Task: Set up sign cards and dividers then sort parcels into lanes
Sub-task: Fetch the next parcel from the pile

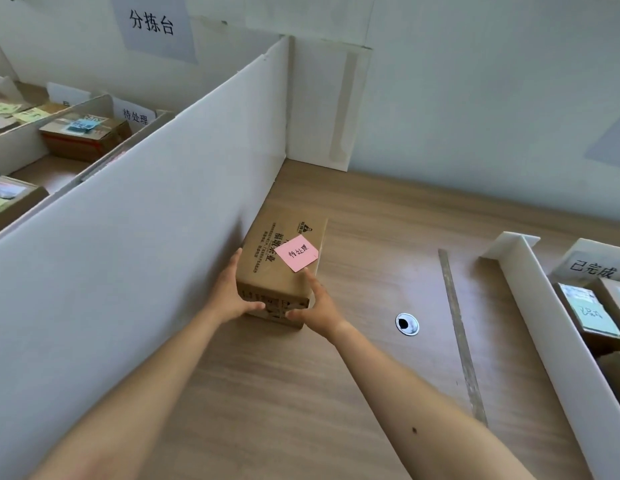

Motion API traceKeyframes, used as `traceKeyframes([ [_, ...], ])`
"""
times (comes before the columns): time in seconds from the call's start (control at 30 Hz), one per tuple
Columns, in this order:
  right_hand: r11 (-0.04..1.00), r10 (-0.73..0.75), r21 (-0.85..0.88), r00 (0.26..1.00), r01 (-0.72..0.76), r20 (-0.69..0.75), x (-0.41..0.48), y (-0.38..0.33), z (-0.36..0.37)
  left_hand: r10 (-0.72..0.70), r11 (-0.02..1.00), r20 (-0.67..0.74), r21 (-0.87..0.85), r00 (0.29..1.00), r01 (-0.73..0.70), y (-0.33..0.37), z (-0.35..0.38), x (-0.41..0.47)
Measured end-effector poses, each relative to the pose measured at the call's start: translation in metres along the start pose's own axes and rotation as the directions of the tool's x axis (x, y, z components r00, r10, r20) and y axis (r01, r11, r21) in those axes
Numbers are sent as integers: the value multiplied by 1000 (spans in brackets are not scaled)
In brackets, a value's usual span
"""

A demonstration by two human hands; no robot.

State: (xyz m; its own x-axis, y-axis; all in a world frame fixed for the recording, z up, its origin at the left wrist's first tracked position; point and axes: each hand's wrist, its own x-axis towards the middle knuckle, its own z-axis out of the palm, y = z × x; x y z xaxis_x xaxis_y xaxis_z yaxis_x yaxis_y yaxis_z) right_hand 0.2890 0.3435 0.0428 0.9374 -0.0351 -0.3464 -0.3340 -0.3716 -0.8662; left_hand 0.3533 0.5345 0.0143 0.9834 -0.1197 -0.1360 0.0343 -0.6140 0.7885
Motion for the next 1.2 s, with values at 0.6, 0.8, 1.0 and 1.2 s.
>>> traceKeyframes([
  [0.6, 912, 72, 410, 980, 9, -183, -57, 41, -60, 168, 986, 73, 1, 983, -168, 36, 57, -52],
  [0.8, 935, 58, 352, 959, 46, -278, -120, 58, -106, 273, 962, 85, -26, 958, -272, 82, 79, -97],
  [1.0, 943, -3, 303, 916, 136, -401, -208, 76, -163, 455, 890, 112, -59, 883, -451, 144, 108, -154],
  [1.2, 961, -24, 226, 859, 162, -511, -323, 106, -228, 589, 805, 132, -180, 797, -565, 212, 167, -243],
])
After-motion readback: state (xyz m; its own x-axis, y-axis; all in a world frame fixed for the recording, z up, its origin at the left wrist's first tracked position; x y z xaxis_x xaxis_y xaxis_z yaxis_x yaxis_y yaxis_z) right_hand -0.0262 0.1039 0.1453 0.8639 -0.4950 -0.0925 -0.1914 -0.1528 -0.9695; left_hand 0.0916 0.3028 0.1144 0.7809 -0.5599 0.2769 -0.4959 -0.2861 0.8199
